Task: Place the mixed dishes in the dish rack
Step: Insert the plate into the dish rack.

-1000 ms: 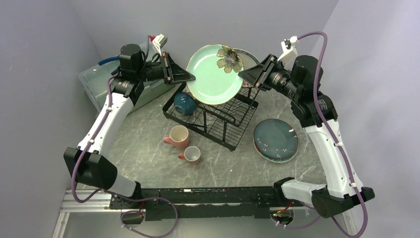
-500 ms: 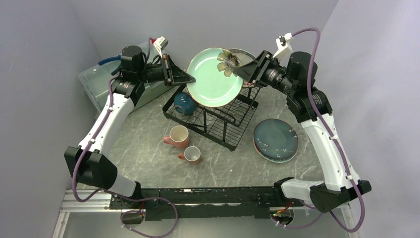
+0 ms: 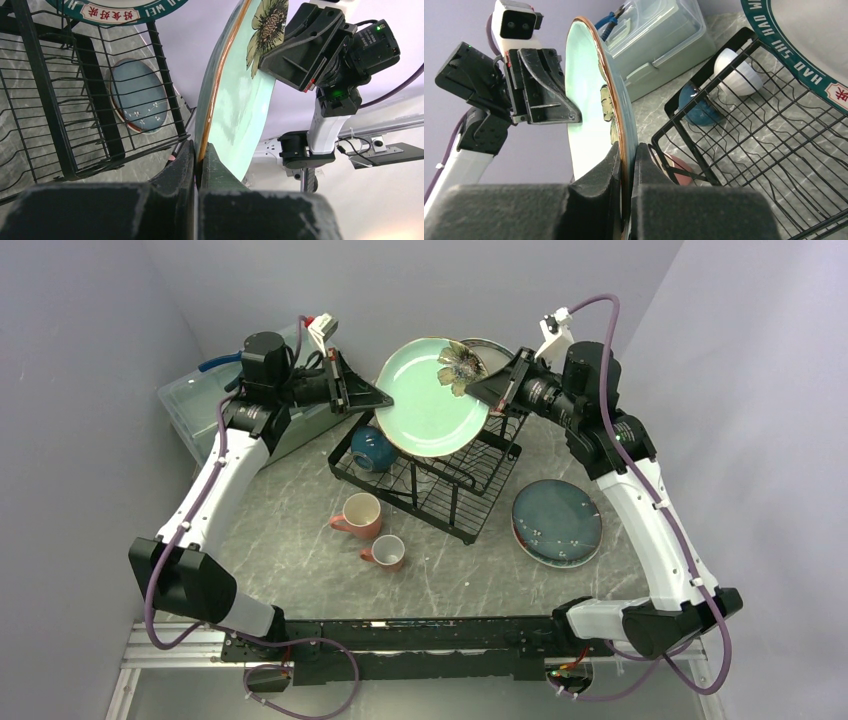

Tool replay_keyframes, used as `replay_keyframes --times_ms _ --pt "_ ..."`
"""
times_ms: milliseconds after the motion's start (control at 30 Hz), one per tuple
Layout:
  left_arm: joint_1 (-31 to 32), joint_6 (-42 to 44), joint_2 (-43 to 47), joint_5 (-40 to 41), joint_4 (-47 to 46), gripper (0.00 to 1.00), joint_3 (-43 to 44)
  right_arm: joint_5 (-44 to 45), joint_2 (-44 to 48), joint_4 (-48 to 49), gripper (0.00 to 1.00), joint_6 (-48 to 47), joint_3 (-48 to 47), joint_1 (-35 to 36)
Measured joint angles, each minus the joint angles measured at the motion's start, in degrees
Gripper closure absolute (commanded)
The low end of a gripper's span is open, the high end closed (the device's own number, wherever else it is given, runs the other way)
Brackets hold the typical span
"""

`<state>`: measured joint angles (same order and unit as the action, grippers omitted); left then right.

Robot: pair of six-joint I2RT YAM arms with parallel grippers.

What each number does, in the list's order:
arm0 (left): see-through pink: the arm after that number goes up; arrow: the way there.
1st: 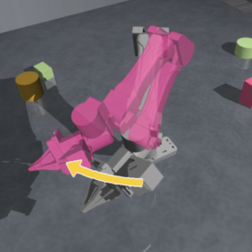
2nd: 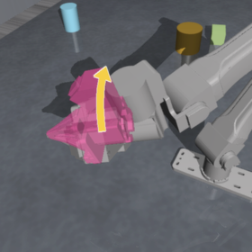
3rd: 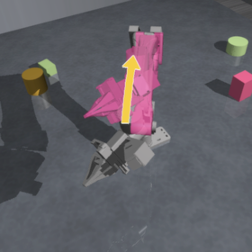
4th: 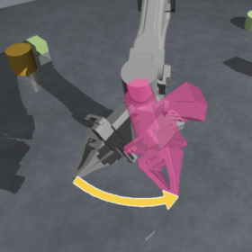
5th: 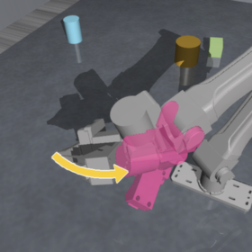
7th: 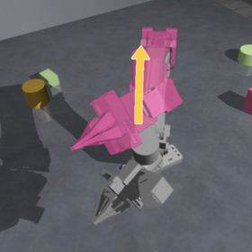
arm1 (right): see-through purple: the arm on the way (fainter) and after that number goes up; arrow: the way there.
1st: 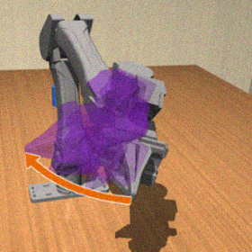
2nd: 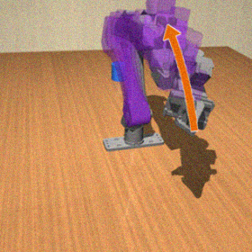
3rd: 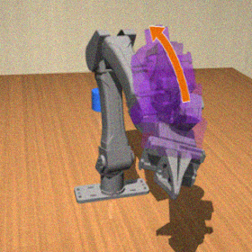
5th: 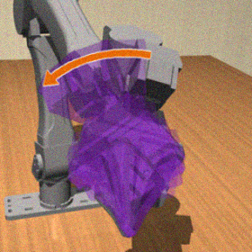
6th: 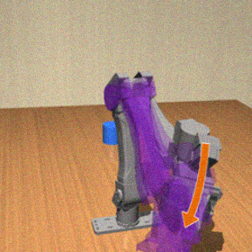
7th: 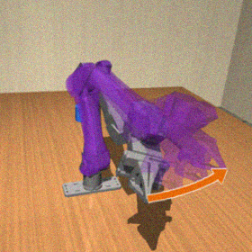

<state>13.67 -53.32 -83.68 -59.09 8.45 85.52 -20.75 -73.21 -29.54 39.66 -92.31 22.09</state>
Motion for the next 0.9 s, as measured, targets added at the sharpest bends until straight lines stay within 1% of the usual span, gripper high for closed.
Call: replay_keyframes --times_ms 67,100,200,233,300,400,467,600,633,700,900 --pt "0.0 0.0 0.1 0.1 0.1 1.00 0.0 0.4 0.0 -0.4 1.00 -0.5 0.0 0.0" --pt "0.0 0.0 0.1 0.2 0.2 0.98 0.0 0.4 0.0 -0.3 1.00 -0.6 0.0 0.0" --pt "0.0 0.2 0.2 0.2 0.5 0.78 -0.1 1.0 0.2 -0.5 1.00 -0.9 0.0 0.1" --pt "0.0 0.3 0.2 0.2 0.7 0.72 -0.2 1.0 0.2 -0.7 1.00 -0.9 0.0 0.1" --pt "0.0 0.8 0.3 0.2 1.0 0.65 -0.3 1.4 0.2 -1.2 1.00 -1.3 0.0 0.2" --pt "0.0 2.2 0.3 0.4 2.4 0.58 -0.4 2.8 0.2 -3.5 1.00 -3.0 -0.6 0.3" --pt "0.0 3.3 0.4 0.5 3.7 0.50 -0.5 3.9 0.2 -6.0 1.00 -5.1 -2.1 0.4" --pt "-0.2 6.3 1.3 0.8 7.1 0.46 -0.5 6.3 -0.1 -9.5 1.00 -9.6 -5.7 0.4" --pt "-0.3 7.2 1.5 1.0 8.0 0.42 -0.5 6.8 -0.1 -10.0 1.00 -10.8 -6.5 0.4" --pt "-0.6 9.2 2.2 1.6 10.2 0.37 -0.5 7.9 -0.1 -10.9 1.00 -13.4 -8.0 0.3" --pt "-1.5 16.0 4.1 4.6 18.2 0.33 -0.4 10.4 -0.7 -12.4 1.00 -22.4 -11.3 0.3"
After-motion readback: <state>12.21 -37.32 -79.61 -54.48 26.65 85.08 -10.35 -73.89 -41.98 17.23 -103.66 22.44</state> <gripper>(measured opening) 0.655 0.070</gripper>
